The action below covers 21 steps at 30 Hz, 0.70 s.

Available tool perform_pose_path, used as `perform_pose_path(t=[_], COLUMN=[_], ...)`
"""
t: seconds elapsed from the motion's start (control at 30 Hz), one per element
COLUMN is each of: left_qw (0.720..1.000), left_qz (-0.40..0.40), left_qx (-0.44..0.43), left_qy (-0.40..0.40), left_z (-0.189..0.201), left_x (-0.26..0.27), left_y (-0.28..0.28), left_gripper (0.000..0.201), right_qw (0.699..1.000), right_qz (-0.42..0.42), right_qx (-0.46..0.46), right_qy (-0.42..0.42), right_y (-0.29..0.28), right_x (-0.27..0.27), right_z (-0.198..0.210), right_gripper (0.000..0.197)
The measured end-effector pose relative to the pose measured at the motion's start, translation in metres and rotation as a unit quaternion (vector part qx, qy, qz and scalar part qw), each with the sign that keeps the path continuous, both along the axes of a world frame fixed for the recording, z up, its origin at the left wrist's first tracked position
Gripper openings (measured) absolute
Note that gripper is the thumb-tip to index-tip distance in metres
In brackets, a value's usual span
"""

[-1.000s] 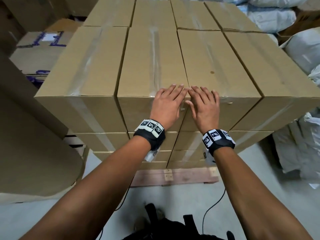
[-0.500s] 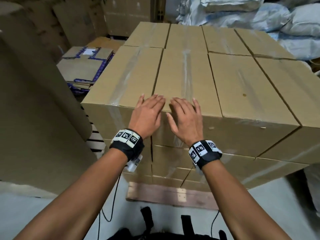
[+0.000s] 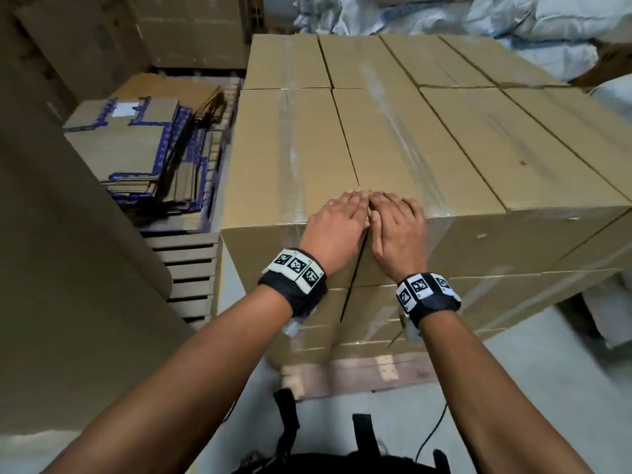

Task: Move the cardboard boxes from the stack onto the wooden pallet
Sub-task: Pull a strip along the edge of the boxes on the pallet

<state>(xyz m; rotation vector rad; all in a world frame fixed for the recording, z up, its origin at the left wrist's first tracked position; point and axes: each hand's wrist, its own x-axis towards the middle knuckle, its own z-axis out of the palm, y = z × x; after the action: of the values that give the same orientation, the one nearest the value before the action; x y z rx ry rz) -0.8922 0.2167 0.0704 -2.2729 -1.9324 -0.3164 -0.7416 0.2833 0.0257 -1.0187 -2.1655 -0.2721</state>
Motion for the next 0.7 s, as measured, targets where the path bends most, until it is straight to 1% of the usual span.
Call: perform_pose_path(t=[0.07,0.2,0.43,0.5,0.57,0.63,0.7], left_qw=[1.000,1.000,0.999,0.997,0.989,0.982,0.972], left_qz=[-0.006,-0.014,-0.037,-0.056,-0.055,-0.031,0.007], left_qx=[-0.020,-0.022,-0.008,-0.025,-0.025,0.007,0.037], left_qy=[0.011,0.009,0.000,-0.052,-0.132,-0.186,-0.230], left_z=[0.000,-0.001,0.003,0.012,0.024,0.034,0.039], left_x=[0.000,-0.001,-0.008,-0.015,-0.031,-0.056,-0.087], left_y=[-0.001,0.002,0.001,-0.002,-0.007,-0.013,-0.018], left_gripper=[0.059,0.055,0.055,0.054,0.044,0.034,0.032], right_qw=[0.999,0.996,0.994,0.992,0.991,0.991,0.990], right_qz=[-0.020,-0.053,-0.051,-0.066,-0.079,-0.069,-0.052], right_qx=[-0.022,-0.065,-0.098,-0.103,-0.109,-0.111,-0.128], right_qy=[0.015,0.019,-0.011,-0.006,0.011,0.030,0.017], right_y=[-0.006,-0.015,-0.024,-0.028,-0.032,-0.036,-0.040], right_x=[-0.005,-0.010,-0.009,-0.015,-0.026,-0.044,-0.068], right_z=[0.002,0.004,0.017,0.020,0.027,0.037,0.050], right_gripper=[0.040,0.041,0.041,0.040,0.037,0.033,0.032])
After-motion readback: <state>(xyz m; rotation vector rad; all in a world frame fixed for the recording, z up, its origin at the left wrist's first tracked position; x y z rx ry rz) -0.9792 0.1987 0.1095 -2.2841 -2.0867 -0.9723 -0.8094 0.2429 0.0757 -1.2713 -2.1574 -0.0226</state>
